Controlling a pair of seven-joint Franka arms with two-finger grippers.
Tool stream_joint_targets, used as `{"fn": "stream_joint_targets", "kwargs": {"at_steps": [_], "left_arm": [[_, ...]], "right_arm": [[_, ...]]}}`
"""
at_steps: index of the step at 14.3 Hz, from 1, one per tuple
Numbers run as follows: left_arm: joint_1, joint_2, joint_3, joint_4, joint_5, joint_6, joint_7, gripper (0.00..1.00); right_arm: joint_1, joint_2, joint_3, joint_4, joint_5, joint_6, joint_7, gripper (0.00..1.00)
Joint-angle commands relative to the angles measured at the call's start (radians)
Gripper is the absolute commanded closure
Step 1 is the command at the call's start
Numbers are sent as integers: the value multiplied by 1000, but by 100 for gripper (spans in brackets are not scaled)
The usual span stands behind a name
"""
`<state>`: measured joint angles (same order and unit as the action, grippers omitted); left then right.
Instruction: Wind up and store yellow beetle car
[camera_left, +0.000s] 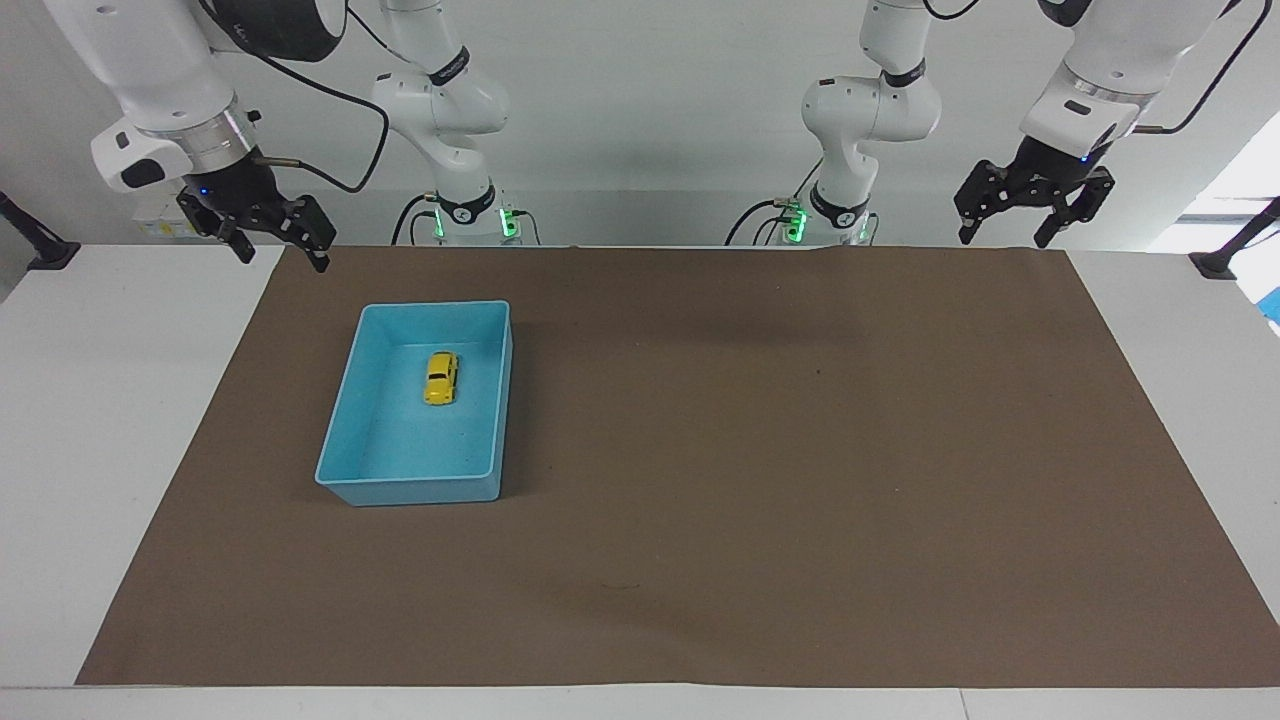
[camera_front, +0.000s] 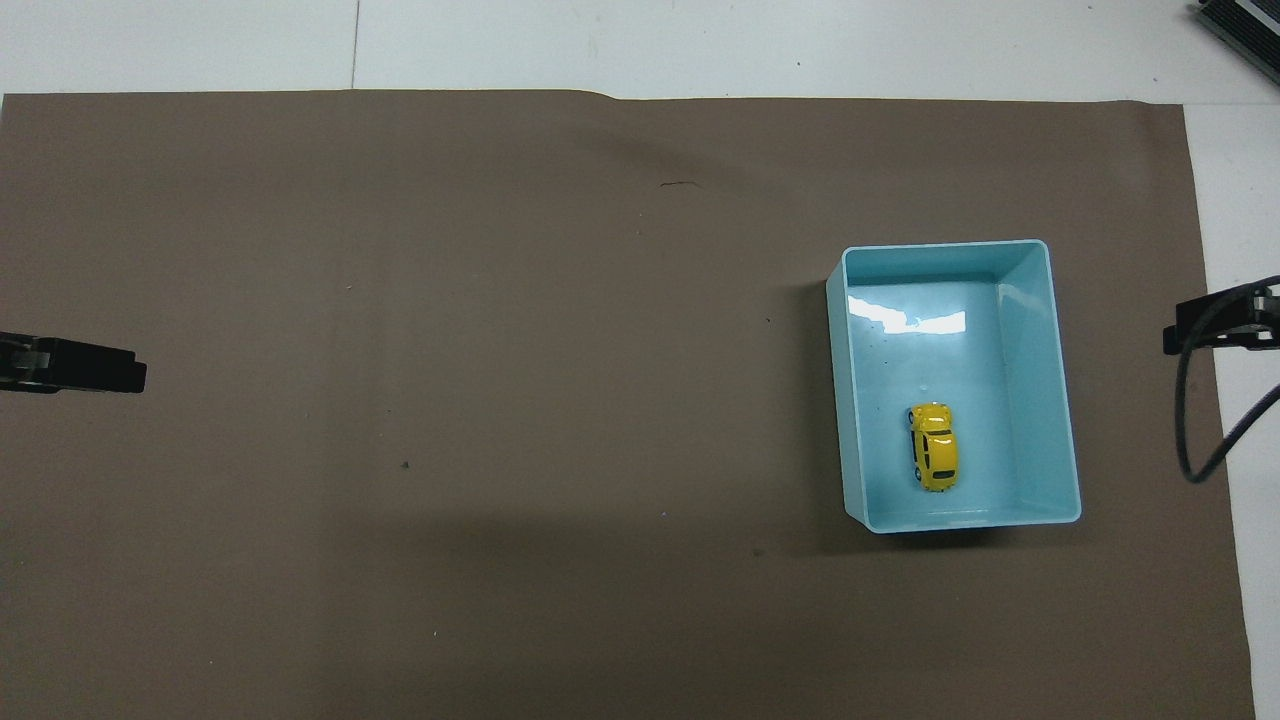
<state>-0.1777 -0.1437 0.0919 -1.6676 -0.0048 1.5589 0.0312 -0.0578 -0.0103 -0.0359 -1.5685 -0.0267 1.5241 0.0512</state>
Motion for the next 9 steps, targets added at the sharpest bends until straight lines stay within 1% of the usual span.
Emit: {"fn": "stream_joint_targets", "kwargs": {"at_steps": [1,8,9], "left_arm": [[15,-5,-9,11,-1,-20,7,0],[17,-5,-9,11,-1,-19,6,0],[30,-5,-20,11,-1,-19,6,0]], "right_arm": [[-2,-2,10,-4,-5,11,21,0],[-1,-4,10,-5,4,11,21,0],[-1,-4,10,-5,4,11,21,0]]}}
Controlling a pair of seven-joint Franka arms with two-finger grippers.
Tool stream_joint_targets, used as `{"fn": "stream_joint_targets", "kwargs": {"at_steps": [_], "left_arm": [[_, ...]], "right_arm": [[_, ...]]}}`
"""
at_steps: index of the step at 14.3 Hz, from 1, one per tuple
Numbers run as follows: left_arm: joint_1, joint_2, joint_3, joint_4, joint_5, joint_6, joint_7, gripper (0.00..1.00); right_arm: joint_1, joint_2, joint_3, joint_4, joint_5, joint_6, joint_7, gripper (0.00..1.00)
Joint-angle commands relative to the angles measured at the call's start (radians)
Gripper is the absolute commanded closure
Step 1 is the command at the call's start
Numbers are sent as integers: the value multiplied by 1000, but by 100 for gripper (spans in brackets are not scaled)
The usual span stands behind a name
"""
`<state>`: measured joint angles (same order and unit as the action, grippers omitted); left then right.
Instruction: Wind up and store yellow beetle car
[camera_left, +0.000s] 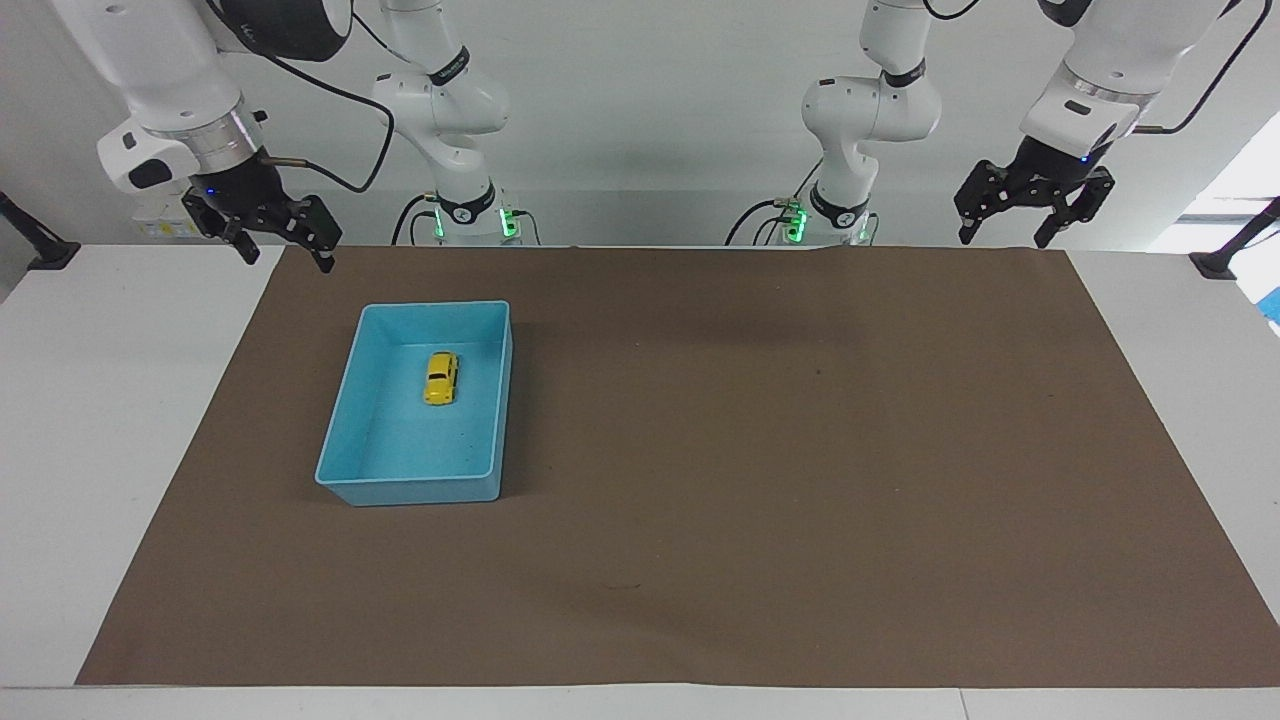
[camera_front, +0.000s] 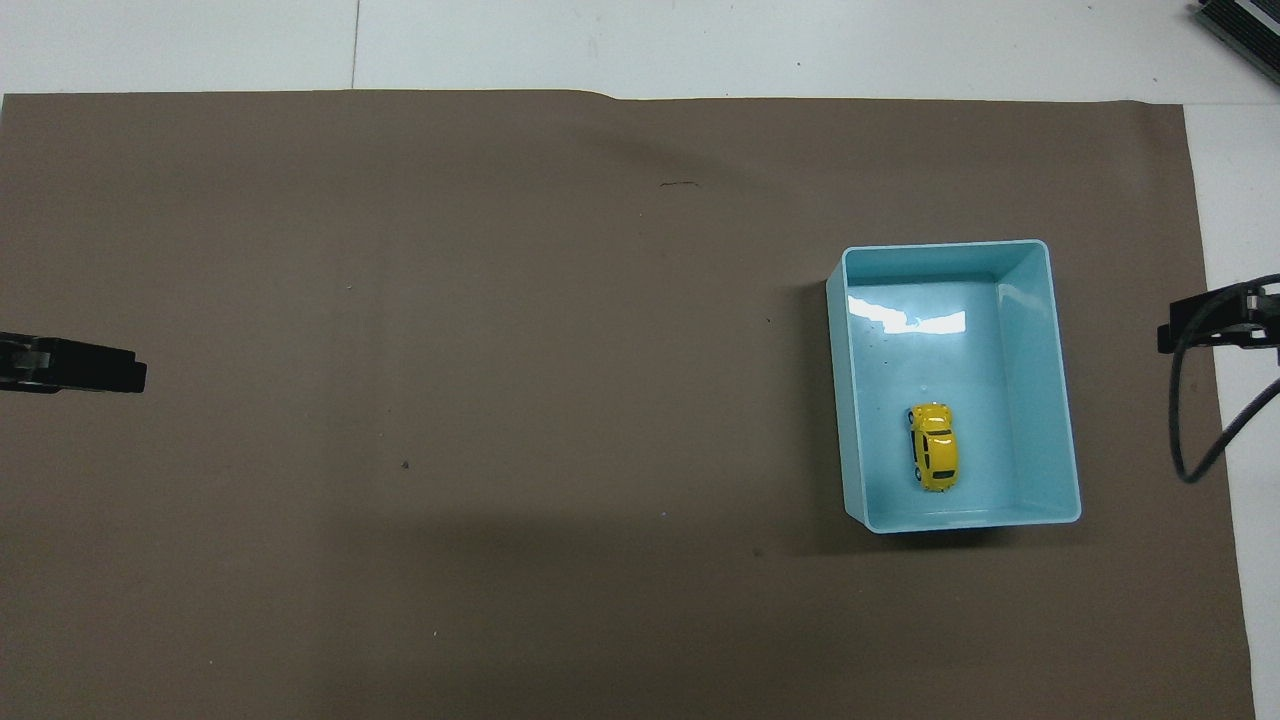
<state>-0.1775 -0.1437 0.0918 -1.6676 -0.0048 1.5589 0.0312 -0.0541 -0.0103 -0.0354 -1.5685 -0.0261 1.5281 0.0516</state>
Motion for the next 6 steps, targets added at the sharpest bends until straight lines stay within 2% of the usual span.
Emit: {"fn": "stream_joint_targets", "kwargs": {"at_steps": [1,4,6], "left_arm": [[55,-4,-35,11,-3,-19,10,0],[150,-4,-121,9,-3,-20,13,0],[161,-4,-133,11,-3,-19,12,0]], "right_arm": [[-4,-4,11,-5,5,7,21,0],[-4,-5,9,-7,5,7,19,0],[-4,-4,9,-7,5,4,21,0]]}}
